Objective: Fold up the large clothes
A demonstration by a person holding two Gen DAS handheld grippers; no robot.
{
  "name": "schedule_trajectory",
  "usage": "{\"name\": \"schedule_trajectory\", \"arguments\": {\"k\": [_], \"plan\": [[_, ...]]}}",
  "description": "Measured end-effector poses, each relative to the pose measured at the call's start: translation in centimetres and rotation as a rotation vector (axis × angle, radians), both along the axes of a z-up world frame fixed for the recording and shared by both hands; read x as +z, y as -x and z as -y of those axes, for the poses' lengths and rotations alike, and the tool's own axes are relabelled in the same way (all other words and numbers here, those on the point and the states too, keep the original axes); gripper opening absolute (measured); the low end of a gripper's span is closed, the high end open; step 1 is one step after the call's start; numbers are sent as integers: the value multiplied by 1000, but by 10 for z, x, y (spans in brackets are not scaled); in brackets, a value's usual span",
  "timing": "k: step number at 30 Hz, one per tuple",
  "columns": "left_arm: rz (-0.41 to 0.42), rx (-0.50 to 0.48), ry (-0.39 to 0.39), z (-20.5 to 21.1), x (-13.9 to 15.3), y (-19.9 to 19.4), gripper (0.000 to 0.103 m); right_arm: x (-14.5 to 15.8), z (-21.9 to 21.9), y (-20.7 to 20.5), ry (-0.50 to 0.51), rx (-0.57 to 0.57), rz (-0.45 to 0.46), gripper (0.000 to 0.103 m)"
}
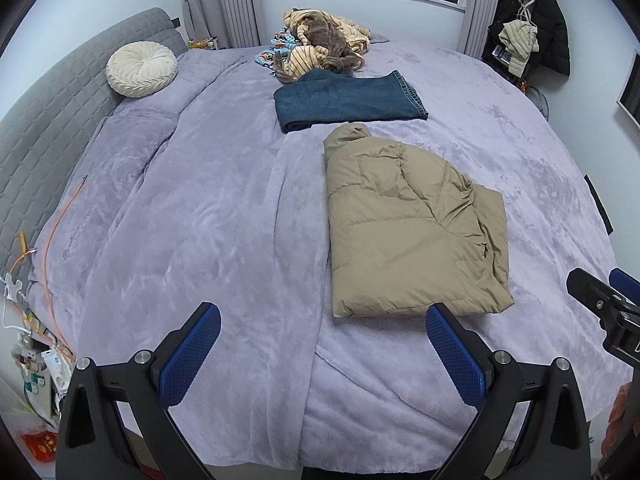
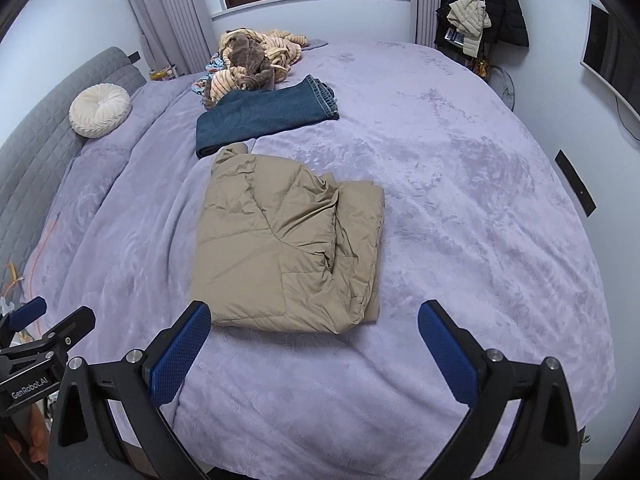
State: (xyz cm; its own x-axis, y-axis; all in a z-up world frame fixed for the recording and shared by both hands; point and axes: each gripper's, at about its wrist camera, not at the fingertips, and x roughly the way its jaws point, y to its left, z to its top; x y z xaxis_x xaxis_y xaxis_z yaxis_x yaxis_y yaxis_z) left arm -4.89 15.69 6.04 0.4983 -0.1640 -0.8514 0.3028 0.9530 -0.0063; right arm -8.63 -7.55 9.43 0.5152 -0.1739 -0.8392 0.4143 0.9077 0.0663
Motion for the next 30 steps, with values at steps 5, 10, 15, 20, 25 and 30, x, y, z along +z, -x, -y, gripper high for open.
{"name": "schedule_trajectory", "arguments": {"k": [5, 10, 15, 20, 25, 30], "plan": [[-3, -5, 3, -1, 0, -4, 103, 0, -3, -4, 6, 1, -19, 103], [-2, -12, 3, 2, -2, -9, 103, 0, -4, -6, 13, -9, -24, 103], [1, -26, -7, 6, -3, -10, 103, 1, -2, -5, 22, -17, -26, 103], [3, -36, -13, 10, -4, -8, 103, 2, -1, -4, 24, -29, -30, 103], [5, -41, -15, 10, -3, -8, 103, 3, -1, -4, 26, -35, -32, 103], [3, -34, -15, 9, -3, -8, 103, 3, 0, -4, 27, -33, -32, 103]]}}
